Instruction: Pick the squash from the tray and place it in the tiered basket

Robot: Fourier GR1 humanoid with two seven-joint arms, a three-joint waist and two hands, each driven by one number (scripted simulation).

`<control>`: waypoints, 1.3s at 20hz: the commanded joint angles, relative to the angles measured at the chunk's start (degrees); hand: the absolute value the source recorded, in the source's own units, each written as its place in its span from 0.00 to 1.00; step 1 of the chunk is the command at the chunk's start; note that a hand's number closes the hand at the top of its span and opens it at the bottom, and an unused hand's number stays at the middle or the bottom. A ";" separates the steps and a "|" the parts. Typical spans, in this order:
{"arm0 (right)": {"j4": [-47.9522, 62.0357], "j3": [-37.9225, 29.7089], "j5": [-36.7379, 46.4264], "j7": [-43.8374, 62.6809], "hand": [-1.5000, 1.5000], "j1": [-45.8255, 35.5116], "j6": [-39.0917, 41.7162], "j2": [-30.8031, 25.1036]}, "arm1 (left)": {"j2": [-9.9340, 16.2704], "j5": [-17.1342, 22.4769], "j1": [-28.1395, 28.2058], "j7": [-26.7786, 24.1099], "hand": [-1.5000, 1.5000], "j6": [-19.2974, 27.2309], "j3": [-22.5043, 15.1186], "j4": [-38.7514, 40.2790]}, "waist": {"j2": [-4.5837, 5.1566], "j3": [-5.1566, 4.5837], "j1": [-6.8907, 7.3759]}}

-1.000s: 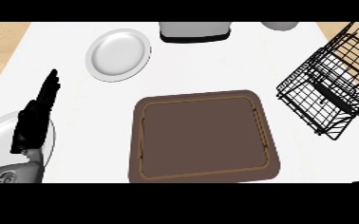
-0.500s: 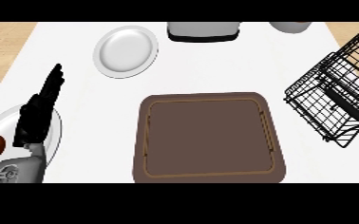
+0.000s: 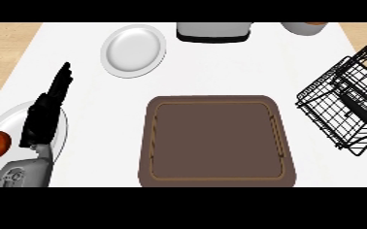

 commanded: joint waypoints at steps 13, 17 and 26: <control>35.63 16.24 32.27 -21.11 1.00 -20.71 -17.43 -4.81 | 0.79 -0.22 -4.31 0.59 0.50 -0.49 1.59 3.64 | 0.09 0.01 0.23; 44.41 16.04 31.43 -28.08 1.00 -23.22 -15.15 -6.34 | 0.30 0.03 -0.64 -5.22 0.50 -0.69 2.02 6.19 | 0.05 -0.01 -0.06; 60.97 21.55 33.19 -29.54 1.00 -29.45 -7.43 -5.19 | 0.41 -0.17 -4.54 -0.12 0.50 -0.85 1.88 4.31 | 0.22 -0.01 0.18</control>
